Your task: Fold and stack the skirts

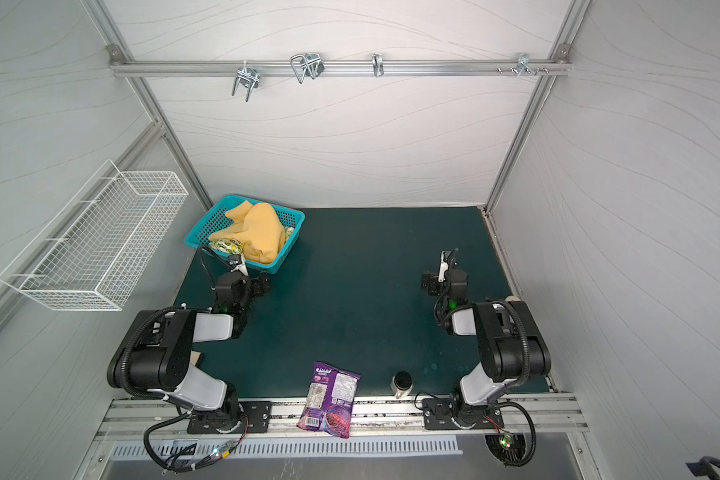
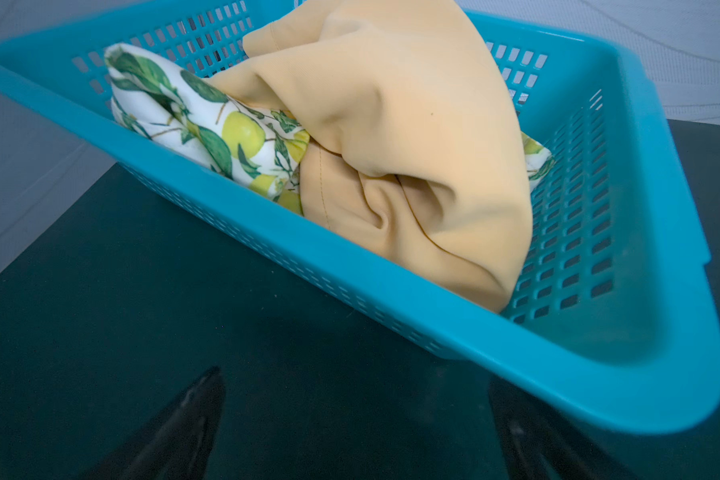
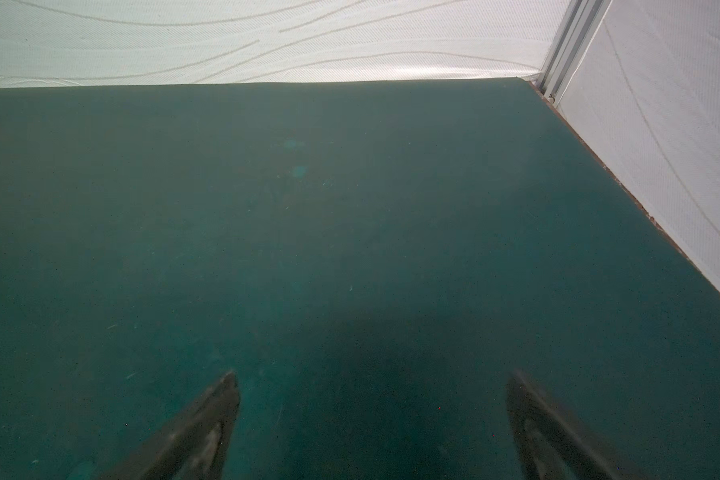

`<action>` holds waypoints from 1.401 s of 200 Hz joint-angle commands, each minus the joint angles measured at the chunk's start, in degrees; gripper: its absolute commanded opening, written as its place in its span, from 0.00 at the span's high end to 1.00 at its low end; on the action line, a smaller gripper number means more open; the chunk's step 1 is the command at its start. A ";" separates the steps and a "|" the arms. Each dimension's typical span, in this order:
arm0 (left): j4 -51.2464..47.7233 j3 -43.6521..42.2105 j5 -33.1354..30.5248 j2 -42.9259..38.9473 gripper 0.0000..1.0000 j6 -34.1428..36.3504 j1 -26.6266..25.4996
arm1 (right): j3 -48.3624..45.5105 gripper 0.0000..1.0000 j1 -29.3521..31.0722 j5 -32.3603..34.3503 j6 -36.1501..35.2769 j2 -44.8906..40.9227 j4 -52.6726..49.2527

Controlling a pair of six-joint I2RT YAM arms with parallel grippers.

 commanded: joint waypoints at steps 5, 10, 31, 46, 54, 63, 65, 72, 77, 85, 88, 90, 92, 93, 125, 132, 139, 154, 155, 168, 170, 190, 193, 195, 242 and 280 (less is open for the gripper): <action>1.40 1.58 0.24 0.27 0.01 1.00 -0.18 | 0.84 0.01 -0.32 -0.48 0.22 0.00 -0.18; 1.38 1.47 0.23 0.22 0.01 1.07 -0.23 | 0.75 0.01 -0.31 -0.48 0.13 0.03 0.04; 3.22 0.24 -2.65 -0.26 0.01 1.99 -1.85 | -0.84 0.01 1.33 4.91 -0.12 -0.11 3.04; 7.45 -1.66 -5.60 -0.10 0.01 2.85 -3.27 | -2.54 0.01 2.15 8.39 0.35 -0.38 6.05; 9.61 -2.54 -7.16 -0.18 0.01 3.22 -3.97 | -2.87 0.01 2.41 8.92 0.02 -0.63 6.63; 11.01 -3.54 -8.26 -0.85 0.01 3.59 -4.58 | -3.04 0.01 3.03 9.12 -0.64 -1.02 6.58; 11.21 -3.69 -8.46 -1.00 0.01 3.58 -4.71 | -3.06 0.01 3.23 9.28 -0.85 -1.07 6.83; 11.94 -4.54 -8.99 -1.62 0.01 3.64 -5.03 | -3.29 0.01 3.81 9.96 -1.42 -0.89 7.48; 12.69 -4.90 -9.71 -1.99 0.01 3.72 -5.24 | -3.45 0.01 4.15 10.44 -1.75 -0.68 8.15; 12.91 -5.26 -10.83 -2.70 0.01 4.26 -5.89 | -3.66 0.01 4.33 10.76 -1.92 -0.50 8.92; 12.82 -5.39 -11.06 -3.15 0.01 4.50 -6.16 | -3.75 0.01 4.39 10.79 -2.00 -0.61 9.11; 12.63 -5.47 -11.27 -3.40 0.01 4.69 -6.40 | -3.81 0.01 4.42 10.77 -2.00 -0.62 9.13; 12.45 -5.55 -11.48 -3.75 0.01 4.95 -6.64 | -3.89 0.01 4.41 10.77 -2.01 -0.67 9.22; 12.36 -5.57 -11.60 -3.91 0.01 5.06 -6.75 | -3.92 0.01 4.44 10.72 -1.96 -0.70 9.24; 10.52 -5.93 -16.28 -7.29 0.01 9.48 -11.71 | -6.09 0.01 4.76 10.55 -2.58 -1.86 12.49; 10.28 -6.10 -16.76 -7.68 0.01 10.54 -12.93 | -6.19 0.01 5.42 12.86 -3.19 -2.79 12.67; 9.90 -6.19 -17.18 -8.14 0.01 11.62 -14.06 | -5.98 0.01 6.92 16.43 -3.65 -4.70 10.01; 6.50 -5.58 -19.86 -9.52 0.01 12.19 -16.62 | -7.09 0.01 8.34 17.15 -4.40 -8.34 8.45; 6.18 -5.45 -20.05 -9.60 0.01 12.19 -16.79 | -7.23 0.01 8.51 17.43 -4.43 -8.45 8.59; 1.95 -3.87 -21.33 -11.19 0.01 12.26 -18.52 | -8.54 0.01 9.88 21.23 -4.40 -10.78 9.46; 0.95 -3.55 -21.31 -11.61 0.01 12.16 -18.76 | -8.64 0.01 10.08 21.60 -4.32 -11.18 9.17; -11.02 0.75 -22.37 -15.07 0.01 9.99 -20.10 | -7.84 0.01 11.68 22.59 -2.56 -17.20 1.16; -12.86 1.60 -22.87 -15.52 0.01 9.47 -20.19 | -7.58 0.01 11.74 22.62 -1.97 -18.41 -0.57; -14.16 2.28 -23.17 -15.74 0.01 9.18 -20.28 | -7.21 0.01 11.75 22.61 -1.40 -19.09 -1.80; -38.92 15.56 -19.22 -20.41 0.01 -0.07 -20.92 | 0.08 0.01 12.21 18.55 8.63 -33.65 -26.21; -53.61 30.37 -14.28 -14.85 0.01 -8.18 -20.92 | 12.36 0.01 12.44 13.29 13.40 -33.60 -45.00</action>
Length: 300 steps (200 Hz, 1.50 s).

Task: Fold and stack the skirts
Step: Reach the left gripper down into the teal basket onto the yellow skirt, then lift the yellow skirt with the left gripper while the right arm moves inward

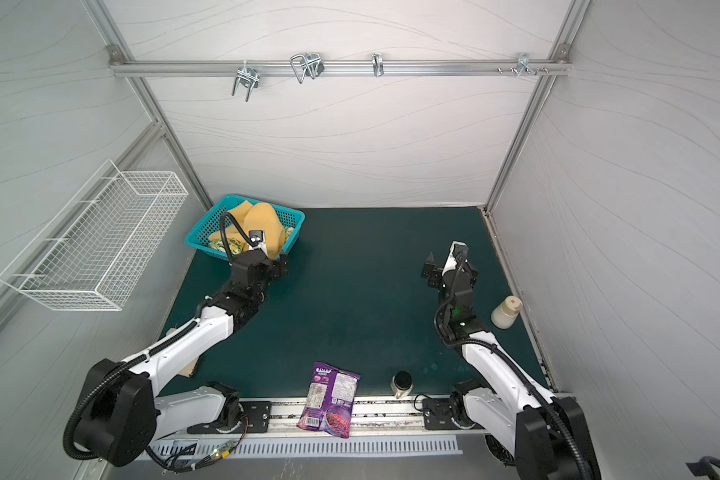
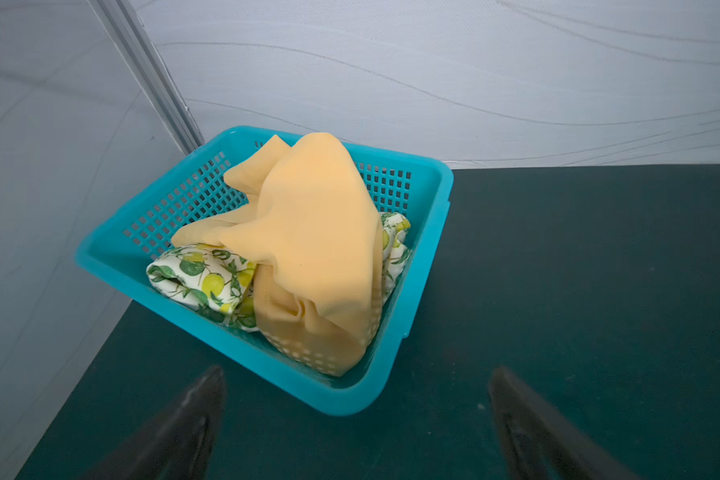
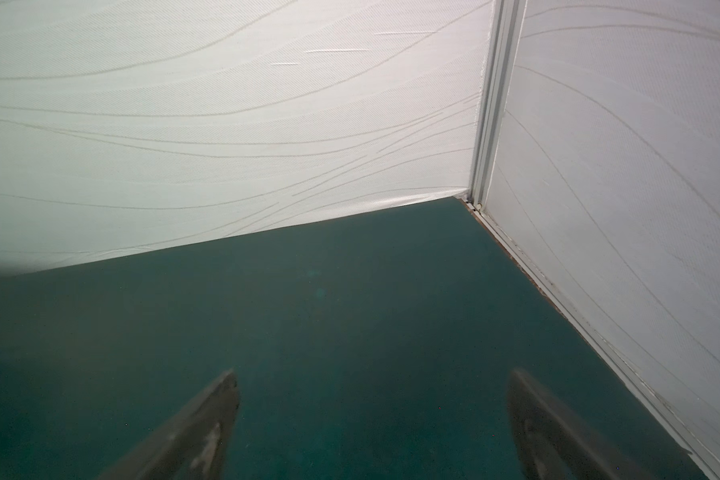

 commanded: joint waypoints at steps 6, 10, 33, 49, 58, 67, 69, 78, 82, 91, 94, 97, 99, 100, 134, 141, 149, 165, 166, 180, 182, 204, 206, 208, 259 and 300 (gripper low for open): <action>-16.89 13.03 2.78 5.93 0.01 -7.79 -0.32 | 9.53 0.01 0.54 -5.25 5.43 1.39 -19.58; -18.72 15.01 1.80 7.32 0.01 -8.60 -0.27 | 11.25 0.01 0.53 -5.91 6.06 2.06 -21.88; -27.26 26.90 -2.40 16.27 0.01 -10.29 -0.19 | 20.12 0.01 0.62 -10.48 8.86 6.23 -32.91; -30.79 33.26 -3.97 21.84 0.01 -10.13 0.26 | 23.01 0.01 1.09 -13.69 10.75 8.24 -35.78; -31.82 35.22 -2.71 23.92 0.01 -11.61 1.28 | 23.91 0.01 1.63 -14.26 11.11 9.12 -36.45; -31.91 36.19 -0.50 25.26 0.01 -13.53 2.81 | 24.83 0.01 2.01 -14.29 11.19 10.21 -37.06; -31.90 36.40 0.01 25.54 0.01 -14.03 3.16 | 25.15 0.01 2.06 -14.35 11.16 10.42 -37.30; -31.92 36.95 2.27 26.70 0.01 -16.34 5.09 | 26.36 0.01 2.26 -14.63 11.62 11.79 -38.34; -32.24 37.29 3.26 27.17 0.02 -17.54 5.96 | 26.79 0.01 2.28 -15.10 11.84 12.36 -38.61; -33.42 38.25 5.38 28.36 0.02 -20.06 8.01 | 27.39 0.01 2.28 -16.23 12.40 13.52 -38.73; -33.82 38.54 5.99 28.82 0.02 -20.80 8.64 | 27.50 0.01 2.36 -16.70 12.46 13.89 -38.66; -34.21 38.82 6.59 29.18 0.03 -21.44 9.17 | 27.64 0.01 2.49 -16.99 12.63 14.24 -38.57; -34.43 39.12 6.88 29.44 0.03 -21.87 9.54 | 27.73 0.01 2.58 -17.09 12.68 14.44 -38.60; -34.49 39.21 7.00 29.59 0.03 -22.06 9.69 | 27.76 0.01 2.65 -17.13 12.69 14.55 -38.54; -36.43 41.16 9.26 32.77 0.03 -26.40 13.51 | 29.27 0.01 4.47 -16.43 12.75 17.84 -39.08; -36.30 41.31 9.77 33.13 0.03 -27.00 14.01 | 29.37 0.01 4.77 -16.39 12.86 18.22 -39.03; -36.30 41.47 10.16 33.76 0.04 -27.87 14.54 | 29.33 0.01 5.09 -16.22 13.07 18.41 -38.79; -36.27 42.16 11.09 35.17 0.05 -28.61 15.02 | 29.36 0.01 5.52 -16.04 13.57 18.77 -38.56; -36.33 42.27 11.13 35.31 0.05 -28.64 14.98 | 29.36 0.01 5.57 -16.04 13.61 18.73 -38.56; -36.56 43.49 10.84 37.03 0.05 -28.66 15.11 | 29.93 0.01 6.09 -15.79 13.66 19.03 -38.94; -36.60 43.63 10.78 37.27 0.05 -28.73 15.11 | 30.01 0.01 6.14 -15.71 13.71 18.98 -39.05; -35.72 44.57 11.59 39.38 0.08 -29.82 15.59 | 30.77 0.01 6.83 -15.33 13.51 18.82 -39.96; -35.73 44.71 11.84 39.68 0.08 -29.99 15.63 | 30.77 0.01 6.85 -15.33 13.40 18.80 -39.96; -35.80 44.85 11.97 39.96 0.09 -30.12 15.70 | 30.71 0.01 6.92 -15.40 13.51 18.74 -39.96; -35.40 46.55 12.43 44.45 0.24 -30.64 15.97 | 30.16 0.01 7.51 -15.83 12.00 18.06 -40.83; -33.74 47.53 16.88 47.02 0.80 -29.56 16.06 | 29.88 0.01 7.82 -16.82 12.55 16.18 -41.19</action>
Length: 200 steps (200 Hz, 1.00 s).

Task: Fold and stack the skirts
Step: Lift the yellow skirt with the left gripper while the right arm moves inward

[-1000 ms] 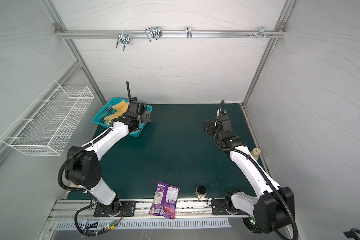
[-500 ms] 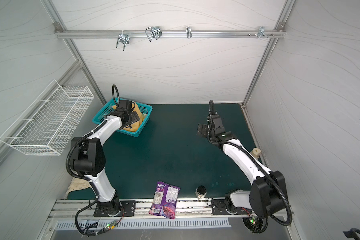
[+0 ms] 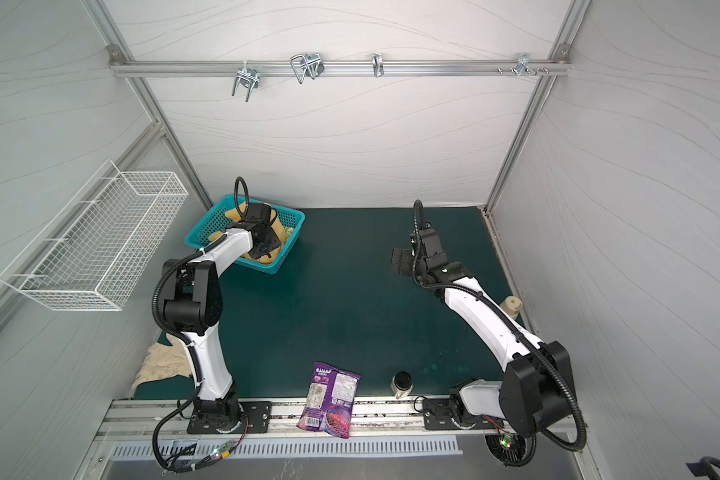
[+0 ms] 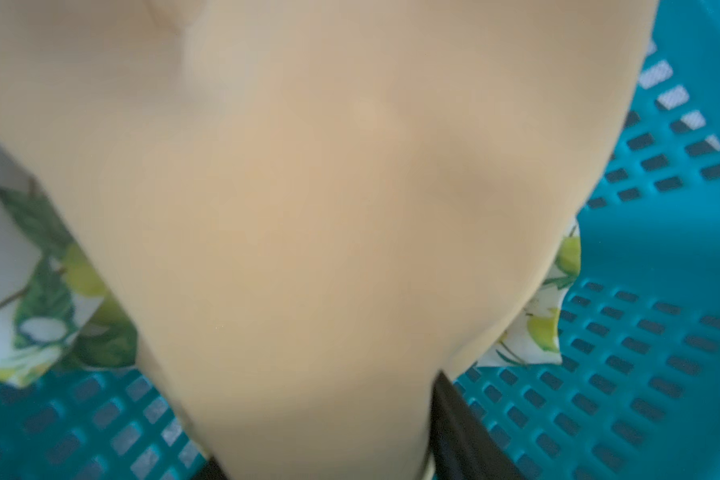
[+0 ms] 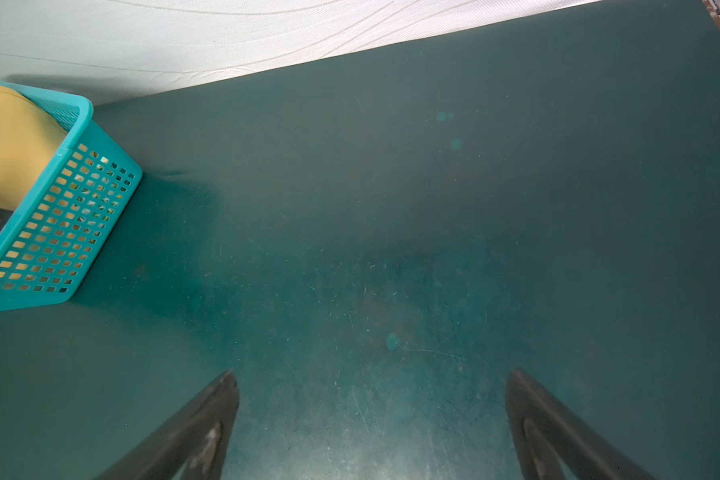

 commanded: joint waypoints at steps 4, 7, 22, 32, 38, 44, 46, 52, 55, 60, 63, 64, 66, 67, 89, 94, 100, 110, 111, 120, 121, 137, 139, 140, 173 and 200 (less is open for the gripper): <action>1.86 2.73 3.61 2.25 0.85 0.20 0.43 | 0.54 0.01 0.80 -0.56 -0.39 -2.68 -1.61; 2.08 2.73 4.04 2.35 0.91 0.30 0.45 | 0.54 0.01 0.88 -0.57 -0.50 -2.81 -1.63; 2.20 2.78 5.50 2.27 1.00 0.16 0.37 | 0.39 0.01 1.24 -0.29 -0.95 -3.60 -1.72; 3.12 2.40 6.84 1.69 1.00 0.45 0.45 | 0.21 0.01 1.42 -0.21 -1.18 -4.13 -1.72; 3.41 2.24 7.18 1.24 1.00 0.72 0.32 | 0.13 0.01 1.46 -0.21 -1.27 -4.41 -1.72; 3.44 2.14 7.39 0.76 1.00 0.90 0.36 | 0.02 0.01 1.55 -0.13 -1.39 -4.81 -1.57; 3.44 2.06 7.41 0.57 1.00 0.99 0.36 | -0.05 0.01 1.59 -0.13 -1.45 -4.84 -1.51; 3.49 1.96 7.57 -0.10 1.00 1.22 0.36 | -0.23 0.01 1.64 -0.21 -1.54 -5.11 -1.34; 3.45 1.92 7.71 -0.41 1.00 1.30 0.36 | -0.31 0.01 1.67 -0.21 -1.58 -5.23 -1.21; 3.51 1.81 8.04 -1.05 1.00 1.66 0.36 | -0.42 0.01 1.68 -0.21 -1.64 -5.41 -0.98; 3.53 1.77 8.19 -1.48 1.00 1.88 0.36 | -0.43 0.01 1.76 -0.26 -1.73 -5.42 -0.86; 3.57 1.68 8.24 -1.66 1.00 1.98 0.36 | -0.47 0.01 1.77 -0.28 -1.75 -5.44 -0.81; 3.61 1.57 8.35 -1.95 1.00 2.05 0.34 | -0.50 0.01 1.77 -0.30 -1.80 -5.50 -0.77; 3.66 1.54 8.37 -2.12 1.00 2.10 0.35 | -0.51 0.01 1.77 -0.30 -1.83 -5.52 -0.76; 5.08 -0.08 9.24 -6.02 1.00 2.77 0.36 | -0.13 0.01 2.08 -0.74 -2.18 -5.38 -0.31; 5.48 -0.48 9.47 -6.85 1.00 2.76 0.36 | 0.08 0.01 2.20 -0.74 -2.13 -5.26 -0.32; 5.64 -0.83 9.71 -7.87 1.00 2.70 0.36 | 0.33 0.01 2.37 -0.74 -2.44 -5.07 -0.47; 5.63 -1.03 10.48 -9.27 1.00 2.52 0.32 | 0.83 0.01 2.63 -0.57 -2.70 -4.72 -0.54; 5.68 -1.04 10.53 -9.42 1.00 2.52 0.25 | 0.91 0.01 2.69 -0.52 -2.72 -4.74 -0.51; 5.79 -1.25 11.14 -10.72 1.00 2.36 0.19 | 1.38 0.01 3.12 -0.11 -2.98 -4.51 -0.53; 5.80 -1.28 11.21 -10.85 1.00 2.35 0.19 | 1.40 0.01 3.19 -0.03 -3.03 -4.50 -0.51; 6.24 -1.74 11.76 -13.31 1.00 2.23 -0.21 | 2.01 0.01 3.72 0.40 -3.20 -4.16 -0.58; 6.34 -1.81 11.84 -13.63 1.00 2.24 -0.29 | 2.09 0.01 3.77 0.40 -3.22 -4.15 -0.58; 6.38 -1.86 11.87 -13.80 1.00 2.25 -0.31 | 2.11 0.01 3.78 0.40 -3.24 -4.15 -0.58; 6.55 -1.27 13.29 -18.49 1.00 2.52 -1.84 | 2.82 0.01 4.88 0.69 -3.56 -4.14 -0.25; 6.18 0.45 15.60 -22.41 1.00 7.54 -4.26 | 3.68 0.01 6.38 0.77 -5.18 -4.24 -0.25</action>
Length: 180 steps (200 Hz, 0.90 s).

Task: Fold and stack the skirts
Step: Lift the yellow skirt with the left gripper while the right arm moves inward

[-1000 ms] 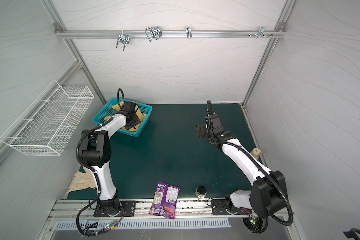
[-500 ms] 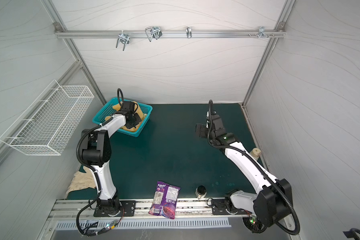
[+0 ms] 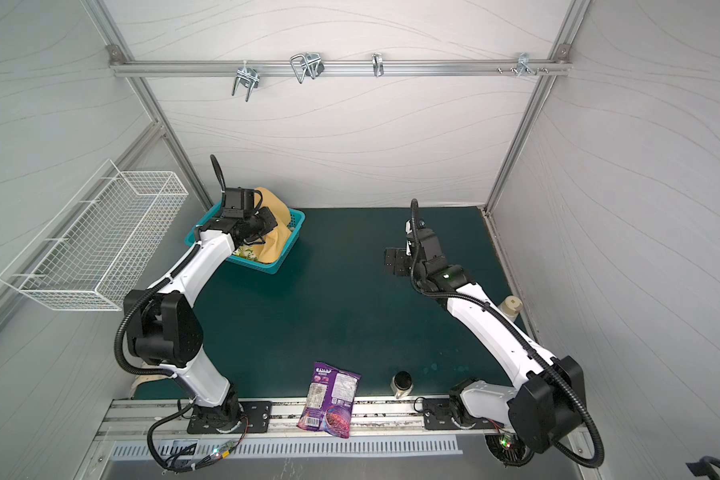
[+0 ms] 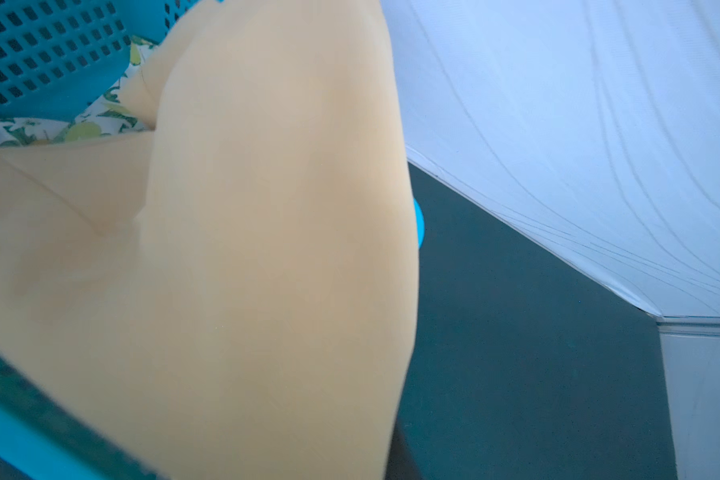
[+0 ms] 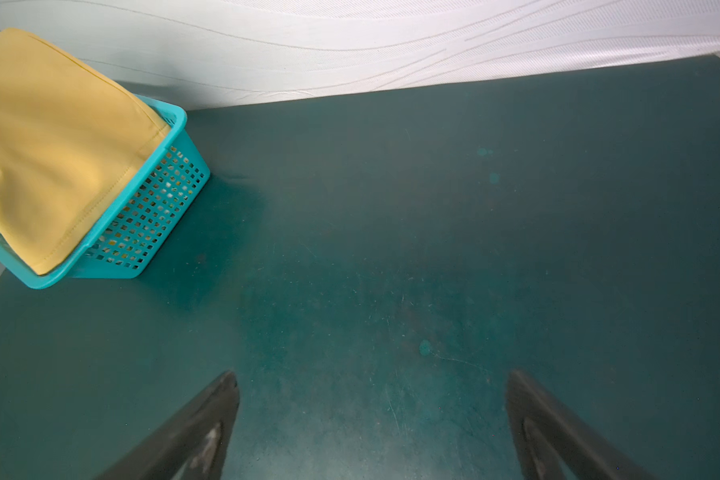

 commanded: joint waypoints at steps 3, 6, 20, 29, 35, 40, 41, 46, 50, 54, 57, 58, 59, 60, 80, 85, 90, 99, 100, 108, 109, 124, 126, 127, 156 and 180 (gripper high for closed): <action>2.60 2.16 3.29 -5.05 1.00 4.25 -2.36 | 2.06 0.01 1.80 0.91 -2.54 -0.31 0.12; 3.15 1.89 3.91 -5.48 1.00 4.26 -2.37 | 2.07 0.01 2.12 1.11 -2.89 -0.33 0.21; 3.03 1.37 5.16 -7.78 1.00 4.09 -2.95 | 2.06 0.01 3.07 1.83 -3.95 -0.67 0.49; 2.43 1.58 4.86 -9.24 1.00 5.41 -4.09 | 2.06 0.01 3.53 2.07 -4.01 -1.10 0.64; 2.11 1.65 4.62 -10.11 1.00 6.47 -5.31 | 2.15 0.01 3.80 2.34 -4.02 -1.31 0.77; 1.92 1.68 4.46 -11.06 1.00 7.23 -6.12 | 2.23 0.01 3.97 2.66 -4.02 -1.45 0.80; 1.91 1.72 4.50 -11.20 1.00 7.38 -6.28 | 2.24 0.01 4.02 2.74 -4.01 -1.46 0.79; 1.83 1.72 4.67 -12.06 1.00 7.87 -6.99 | 2.39 0.01 4.31 3.07 -4.01 -1.61 0.82; 1.82 1.71 4.98 -12.83 1.00 8.03 -7.55 | 2.41 0.01 4.51 3.37 -4.06 -1.83 0.86; 1.78 1.63 5.39 -13.47 1.00 8.04 -8.00 | 2.50 0.01 4.74 3.57 -4.08 -1.93 0.83; 1.73 1.65 5.69 -13.98 1.00 7.97 -8.24 | 2.57 0.01 4.89 3.75 -4.04 -2.10 0.76; 1.73 1.66 5.82 -14.20 1.00 7.92 -8.35 | 2.58 0.01 4.97 3.81 -4.06 -2.18 0.73; 1.73 1.67 5.97 -14.35 1.00 7.89 -8.45 | 2.59 0.01 5.01 3.89 -4.07 -2.13 0.75; 1.73 1.63 6.09 -14.52 1.00 7.88 -8.54 | 2.59 0.01 5.07 3.92 -4.08 -2.15 0.72; 1.54 1.58 9.36 -17.59 1.00 7.27 -10.13 | 2.64 0.01 5.99 5.67 -4.35 -3.33 0.53; 1.51 1.46 10.11 -18.26 1.00 7.09 -10.61 | 2.55 0.01 6.16 6.31 -4.40 -3.71 0.56; 1.34 1.45 10.69 -18.85 1.00 6.97 -11.16 | 2.43 0.01 6.34 6.85 -4.43 -4.32 0.56; 0.89 1.59 11.12 -19.86 1.00 6.84 -12.48 | 2.20 0.01 6.49 7.56 -4.29 -5.30 0.57; 0.87 1.54 11.13 -19.91 1.00 6.87 -12.62 | 2.18 0.01 6.52 7.61 -4.36 -5.45 0.55; 0.59 1.51 11.30 -20.76 1.00 7.07 -13.91 | 2.00 0.01 6.55 7.82 -4.44 -6.54 0.63; 0.54 1.50 11.31 -20.88 1.00 7.07 -14.13 | 1.99 0.01 6.55 7.87 -4.44 -6.72 0.62; 0.36 1.11 11.64 -22.33 1.00 6.87 -16.39 | 1.56 0.01 6.57 8.52 -4.53 -9.03 0.59; 0.46 0.96 11.76 -22.53 1.00 6.78 -16.75 | 1.54 0.01 6.59 8.64 -4.48 -9.35 0.60; 0.52 0.88 11.84 -22.65 1.00 6.71 -16.91 | 1.54 0.01 6.57 8.67 -4.50 -9.45 0.56; 1.55 -0.63 13.75 -24.43 1.00 5.81 -21.47 | 0.37 0.01 6.54 10.88 -4.98 -14.37 0.16; 1.46 -2.40 13.14 -24.81 1.00 7.10 -26.00 | -0.63 0.01 6.54 11.60 -4.92 -17.70 -0.35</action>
